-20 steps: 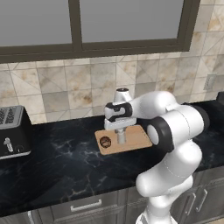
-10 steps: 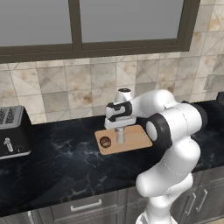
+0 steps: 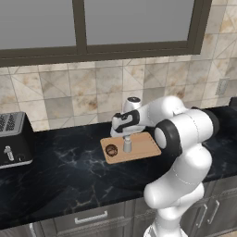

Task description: Retrieve the reheated potato from the microwave, then place the potato, cheese, and condiment on the cutting board.

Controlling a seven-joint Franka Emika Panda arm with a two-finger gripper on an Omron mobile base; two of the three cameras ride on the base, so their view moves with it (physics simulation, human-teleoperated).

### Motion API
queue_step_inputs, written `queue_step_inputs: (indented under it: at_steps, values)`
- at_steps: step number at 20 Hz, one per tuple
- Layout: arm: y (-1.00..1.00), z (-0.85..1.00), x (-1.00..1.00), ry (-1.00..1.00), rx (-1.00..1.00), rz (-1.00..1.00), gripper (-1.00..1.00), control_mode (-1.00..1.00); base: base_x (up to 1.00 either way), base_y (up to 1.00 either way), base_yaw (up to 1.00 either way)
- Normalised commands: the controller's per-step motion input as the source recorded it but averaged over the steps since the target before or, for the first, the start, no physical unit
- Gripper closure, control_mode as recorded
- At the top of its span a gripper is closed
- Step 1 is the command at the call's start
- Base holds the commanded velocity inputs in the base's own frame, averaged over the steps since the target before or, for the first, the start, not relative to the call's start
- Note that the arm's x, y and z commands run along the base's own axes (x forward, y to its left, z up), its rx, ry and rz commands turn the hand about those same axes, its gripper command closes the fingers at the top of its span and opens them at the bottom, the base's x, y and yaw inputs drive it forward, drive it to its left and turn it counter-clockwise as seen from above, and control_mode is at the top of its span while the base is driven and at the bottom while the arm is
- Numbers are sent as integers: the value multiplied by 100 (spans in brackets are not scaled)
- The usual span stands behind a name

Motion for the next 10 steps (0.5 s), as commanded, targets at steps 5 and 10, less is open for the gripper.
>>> queue_step_inputs:
  at_steps: [5, 10]
  values:
    - [0, -3, 7, -11, 2, 0, -100, -100, 0, 0, 0]
    - [0, 16, 17, -3, 3, 0, -100, -100, 0, 0, 0]
